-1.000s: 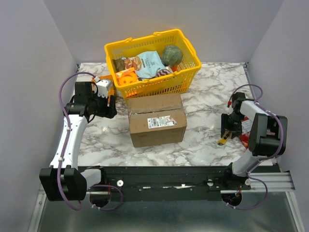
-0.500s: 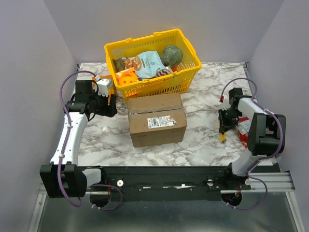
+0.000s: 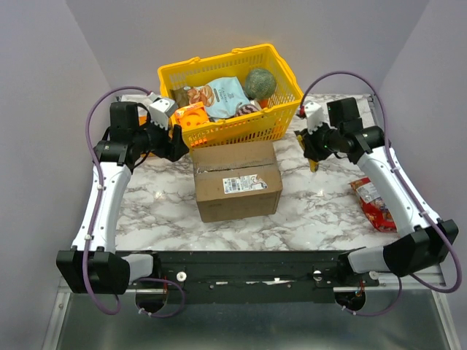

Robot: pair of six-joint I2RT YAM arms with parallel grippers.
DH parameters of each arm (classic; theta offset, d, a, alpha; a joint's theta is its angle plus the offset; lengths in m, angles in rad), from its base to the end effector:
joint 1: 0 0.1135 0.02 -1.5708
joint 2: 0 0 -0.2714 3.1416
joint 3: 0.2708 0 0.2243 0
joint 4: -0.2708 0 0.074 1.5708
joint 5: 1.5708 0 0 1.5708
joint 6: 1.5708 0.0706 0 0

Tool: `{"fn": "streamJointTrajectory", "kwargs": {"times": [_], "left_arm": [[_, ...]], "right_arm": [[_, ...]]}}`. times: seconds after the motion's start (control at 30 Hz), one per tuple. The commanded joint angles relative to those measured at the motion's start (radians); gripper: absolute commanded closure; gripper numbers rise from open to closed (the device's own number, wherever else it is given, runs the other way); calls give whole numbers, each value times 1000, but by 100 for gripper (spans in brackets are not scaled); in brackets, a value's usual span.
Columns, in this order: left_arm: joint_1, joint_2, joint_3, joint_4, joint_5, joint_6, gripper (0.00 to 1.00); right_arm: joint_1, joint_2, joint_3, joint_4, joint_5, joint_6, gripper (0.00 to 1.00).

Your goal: Unpack the express box

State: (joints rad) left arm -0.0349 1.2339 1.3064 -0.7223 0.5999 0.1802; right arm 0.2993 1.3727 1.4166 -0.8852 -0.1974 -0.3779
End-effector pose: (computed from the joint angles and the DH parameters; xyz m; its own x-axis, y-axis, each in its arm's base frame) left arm 0.2453 -0.0484 0.3651 -0.5092 0.1658 -0.8445 0.5787 0.7923 -0.1933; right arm 0.2590 0.0944 0.3422 -0.5093 -0.5358 -0.6734 -0.6476 0.7540 -0.1100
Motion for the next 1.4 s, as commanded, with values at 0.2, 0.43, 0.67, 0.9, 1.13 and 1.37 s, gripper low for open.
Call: {"fn": "streamJointTrajectory", "kwargs": {"times": [0.2,0.43,0.67,0.9,1.13,1.37], "left_arm": [[-28,7,14,49,23,22,24],[-39,-53,-53,112,20,-45,24],[-71,-73,-99,116,57,-53,23],[-180,4,2,48,126,53,20],[-364,73,65,-3,5,179,21],[-436,128,120,-17,-45,189,22]], "right_arm": [[342,106,190,-207,-22,-501,91],[437,152,136,-170,3,-521,79],[436,152,185,-98,67,-458,15],[220,101,353,-180,-230,-283,7],[23,170,308,-314,-502,-179,19],[-26,207,173,-339,-747,-121,24]]}}
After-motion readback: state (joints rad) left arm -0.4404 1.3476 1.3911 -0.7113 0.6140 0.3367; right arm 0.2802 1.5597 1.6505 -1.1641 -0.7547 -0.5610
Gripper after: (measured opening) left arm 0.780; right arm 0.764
